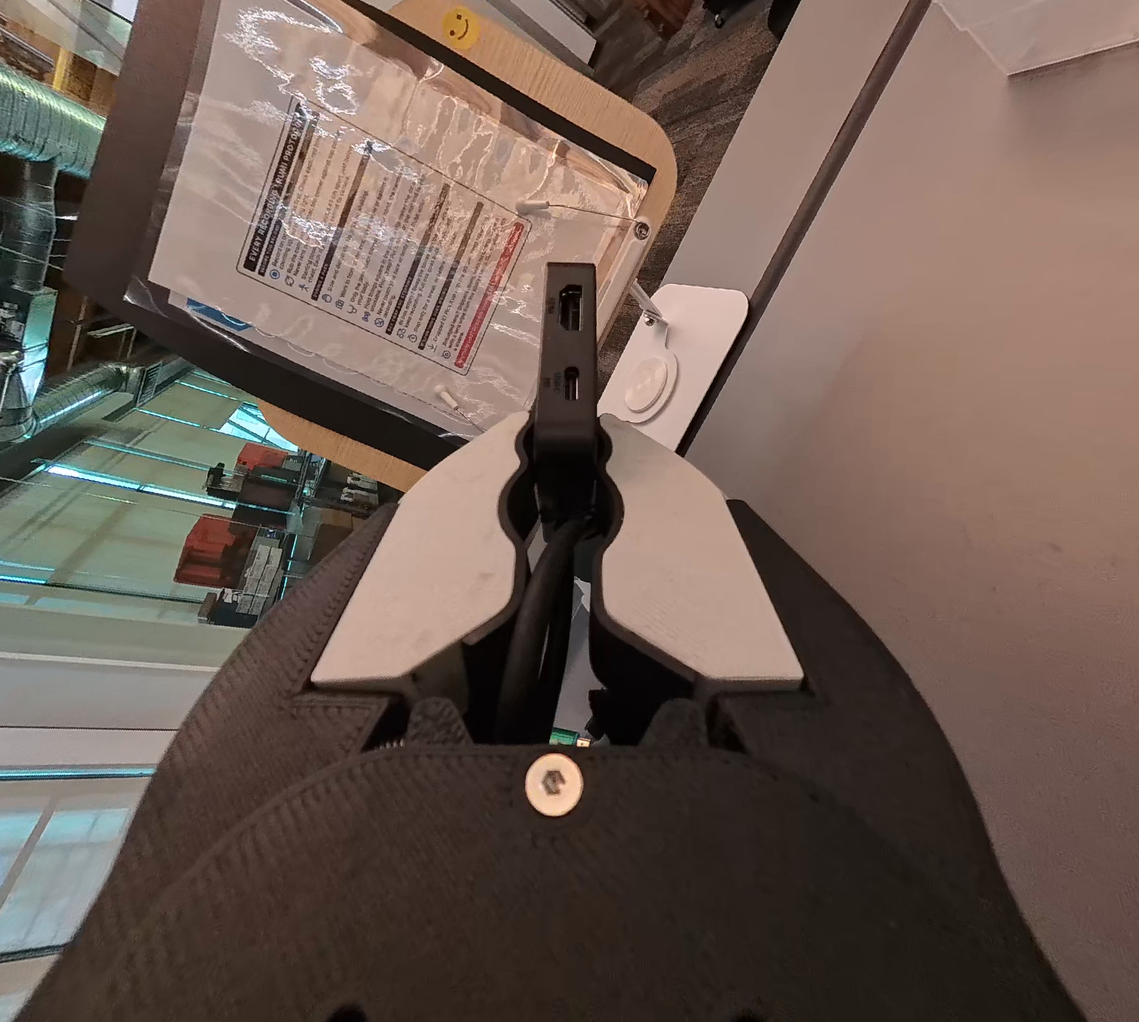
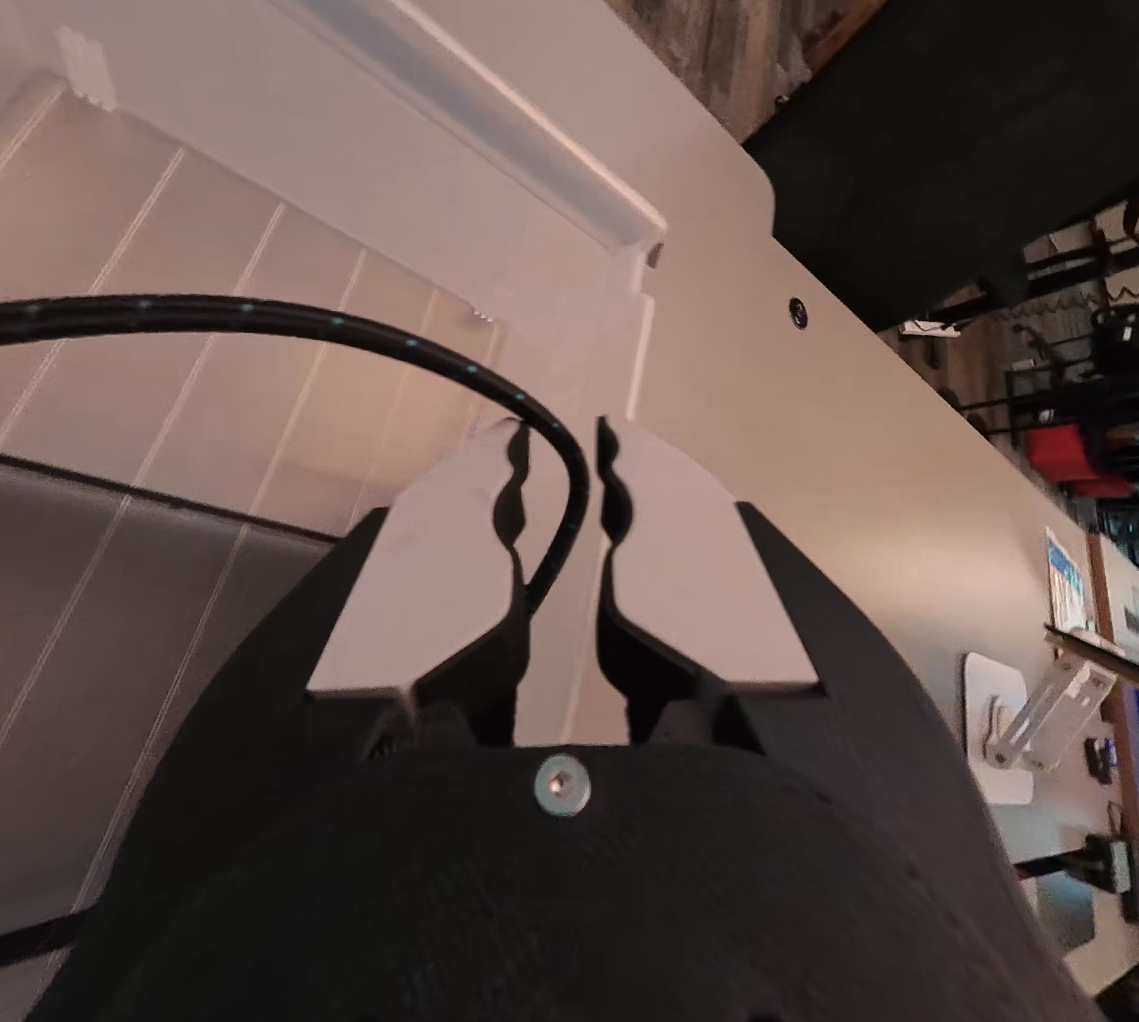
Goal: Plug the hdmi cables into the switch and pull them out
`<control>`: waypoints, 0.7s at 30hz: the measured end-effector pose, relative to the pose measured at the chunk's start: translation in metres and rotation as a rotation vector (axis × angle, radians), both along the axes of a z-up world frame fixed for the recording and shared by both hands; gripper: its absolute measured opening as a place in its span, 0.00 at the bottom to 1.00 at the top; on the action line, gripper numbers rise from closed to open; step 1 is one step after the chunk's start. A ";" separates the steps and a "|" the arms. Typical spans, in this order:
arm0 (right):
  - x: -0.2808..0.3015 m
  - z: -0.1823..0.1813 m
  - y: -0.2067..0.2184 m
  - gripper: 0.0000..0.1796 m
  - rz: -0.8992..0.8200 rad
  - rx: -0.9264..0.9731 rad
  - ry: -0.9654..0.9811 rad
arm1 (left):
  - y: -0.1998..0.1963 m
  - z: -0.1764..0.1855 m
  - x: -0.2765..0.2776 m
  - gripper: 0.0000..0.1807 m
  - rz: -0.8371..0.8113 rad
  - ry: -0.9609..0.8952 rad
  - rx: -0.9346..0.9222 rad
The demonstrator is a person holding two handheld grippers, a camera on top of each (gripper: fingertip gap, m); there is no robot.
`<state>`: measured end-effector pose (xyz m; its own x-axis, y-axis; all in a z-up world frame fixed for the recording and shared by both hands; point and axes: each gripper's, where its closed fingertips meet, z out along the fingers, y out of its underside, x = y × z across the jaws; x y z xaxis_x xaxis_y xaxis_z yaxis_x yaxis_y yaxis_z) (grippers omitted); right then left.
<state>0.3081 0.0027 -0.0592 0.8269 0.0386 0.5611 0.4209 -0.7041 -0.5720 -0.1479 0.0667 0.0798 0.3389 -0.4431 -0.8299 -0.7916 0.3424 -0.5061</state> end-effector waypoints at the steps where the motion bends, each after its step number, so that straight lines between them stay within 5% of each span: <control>1: -0.003 -0.001 -0.001 0.09 0.012 -0.013 -0.009 | 0.000 0.000 0.000 0.07 0.001 0.000 0.000; 12: -0.015 0.003 -0.083 0.08 -0.126 -0.355 0.107 | -0.002 0.003 -0.002 0.07 0.001 0.004 0.006; 21: -0.014 -0.024 -0.066 0.15 -0.091 -0.443 -0.031 | -0.004 0.004 -0.001 0.07 -0.004 0.000 0.010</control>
